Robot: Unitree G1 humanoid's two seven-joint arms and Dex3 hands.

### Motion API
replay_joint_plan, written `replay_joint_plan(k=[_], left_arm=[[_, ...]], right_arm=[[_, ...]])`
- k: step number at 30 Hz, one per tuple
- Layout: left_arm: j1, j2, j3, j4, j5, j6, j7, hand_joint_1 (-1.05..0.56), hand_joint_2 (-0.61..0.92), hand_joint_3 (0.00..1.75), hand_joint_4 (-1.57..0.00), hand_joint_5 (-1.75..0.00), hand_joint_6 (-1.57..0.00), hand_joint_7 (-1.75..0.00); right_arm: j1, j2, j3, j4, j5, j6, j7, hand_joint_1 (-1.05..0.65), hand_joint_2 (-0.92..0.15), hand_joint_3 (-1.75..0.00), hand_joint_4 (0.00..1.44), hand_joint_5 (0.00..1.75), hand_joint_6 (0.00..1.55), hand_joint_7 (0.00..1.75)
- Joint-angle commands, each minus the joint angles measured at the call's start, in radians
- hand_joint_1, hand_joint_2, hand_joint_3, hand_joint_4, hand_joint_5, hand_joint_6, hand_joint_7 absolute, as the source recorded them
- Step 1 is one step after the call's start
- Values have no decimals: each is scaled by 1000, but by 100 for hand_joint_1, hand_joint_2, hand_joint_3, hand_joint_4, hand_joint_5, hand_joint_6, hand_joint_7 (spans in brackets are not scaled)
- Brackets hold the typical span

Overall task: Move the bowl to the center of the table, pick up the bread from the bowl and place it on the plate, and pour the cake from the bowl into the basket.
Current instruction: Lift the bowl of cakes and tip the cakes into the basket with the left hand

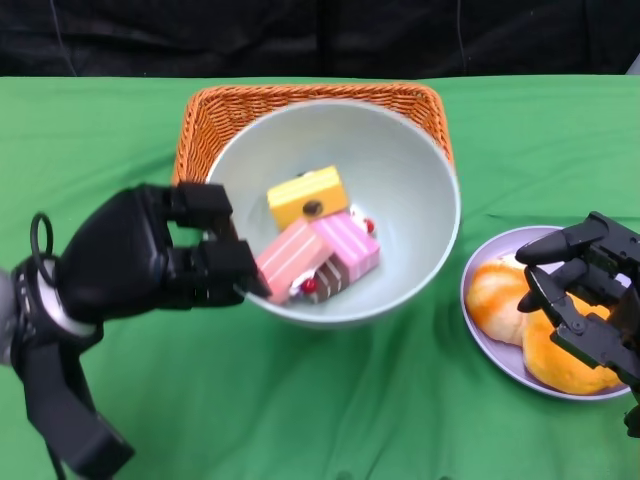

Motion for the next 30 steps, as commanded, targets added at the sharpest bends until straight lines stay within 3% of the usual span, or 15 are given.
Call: replay_joint_plan(k=[1, 3, 4, 5, 8, 13, 17, 22, 27, 30], left_arm=[[-50, 0, 29, 9, -47, -19, 23, -11, 90, 24, -97, -106, -89, -96], [-62, -7, 39, 15, -65, -26, 3, -10, 90, 25, -95, -110, -89, -97], [-78, -18, 53, 24, -86, -30, -24, -9, 85, 34, -91, -119, -87, -101], [-91, -28, 66, 31, -104, -34, -46, -8, 74, 56, -86, -125, -85, -104], [-115, -49, 95, 45, -148, -42, -108, -6, 62, 79, -84, -128, -86, -106], [-149, -109, 178, 93, -271, -46, -264, -9, 56, 89, -86, -124, -91, -98], [-160, -177, 267, 139, -415, -80, -447, -10, 50, 108, -80, -139, -90, -101], [-147, -307, 445, 204, -744, -119, -888, -13, 66, 92, -71, -164, -82, -113], [-119, -441, 632, 197, -1082, -43, -1355, -11, 68, 93, -75, -167, -78, -128], [-110, -489, 710, 174, -1194, 19, -1520, -14, 70, 93, -78, -170, -74, -130]], right_arm=[[-6, -3, -2, 0, -4, -7, -10, -15, -82, -43, 71, 145, 70, 115], [-8, -3, -3, 3, -6, -10, -10, -15, -82, -42, 71, 145, 70, 114], [-11, -4, -2, 9, -9, -17, -10, -15, -83, -42, 71, 145, 70, 115], [-14, -5, -2, 14, -11, -23, -10, -14, -83, -41, 71, 146, 70, 115], [-15, -4, 0, 19, -12, -30, -11, -13, -83, -40, 71, 146, 70, 116], [-20, -5, 3, 29, -30, -35, -21, -15, -83, -39, 70, 146, 69, 116], [-21, -2, 4, 37, -29, -43, -19, -14, -84, -37, 70, 146, 69, 117], [-27, -4, 6, 63, -47, -65, -29, -15, -84, -36, 71, 146, 69, 118], [-29, -1, 4, 72, -41, -70, -28, -15, -85, -35, 71, 146, 68, 119], [-30, -2, 5, 75, -46, -69, -30, -15, -85, -34, 70, 147, 67, 119]])
